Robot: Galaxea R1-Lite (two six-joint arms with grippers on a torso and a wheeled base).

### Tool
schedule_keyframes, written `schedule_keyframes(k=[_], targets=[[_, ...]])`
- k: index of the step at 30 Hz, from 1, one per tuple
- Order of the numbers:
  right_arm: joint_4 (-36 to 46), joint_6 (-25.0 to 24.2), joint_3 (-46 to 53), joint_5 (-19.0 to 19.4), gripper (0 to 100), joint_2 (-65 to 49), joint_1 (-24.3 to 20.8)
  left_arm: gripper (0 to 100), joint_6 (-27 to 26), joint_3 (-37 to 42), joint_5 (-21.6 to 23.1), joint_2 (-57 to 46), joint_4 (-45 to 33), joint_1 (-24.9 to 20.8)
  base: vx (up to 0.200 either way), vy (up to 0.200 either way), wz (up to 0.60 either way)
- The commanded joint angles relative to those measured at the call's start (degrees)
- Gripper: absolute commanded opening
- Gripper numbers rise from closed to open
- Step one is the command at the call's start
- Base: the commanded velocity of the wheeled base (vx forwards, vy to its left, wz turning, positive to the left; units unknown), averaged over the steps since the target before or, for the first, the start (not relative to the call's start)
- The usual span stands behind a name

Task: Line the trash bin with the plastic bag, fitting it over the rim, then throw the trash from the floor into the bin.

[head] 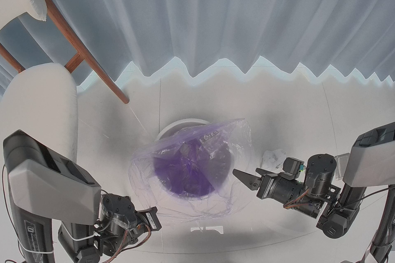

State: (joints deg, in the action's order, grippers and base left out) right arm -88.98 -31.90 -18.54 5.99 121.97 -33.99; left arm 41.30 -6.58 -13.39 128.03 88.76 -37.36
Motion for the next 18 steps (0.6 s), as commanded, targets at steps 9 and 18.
schedule_keyframes(k=[9,18], targets=[[-0.8,0.0,0.9,-0.3,100,2.0,-2.0,0,-3.9,-5.5,-0.1,10.3,0.0,2.8,0.000,0.000,0.00],[-0.8,0.0,0.9,-0.2,100,2.2,-2.0,0,-5.8,-8.1,-0.2,12.4,0.0,3.8,0.000,0.000,0.00]])
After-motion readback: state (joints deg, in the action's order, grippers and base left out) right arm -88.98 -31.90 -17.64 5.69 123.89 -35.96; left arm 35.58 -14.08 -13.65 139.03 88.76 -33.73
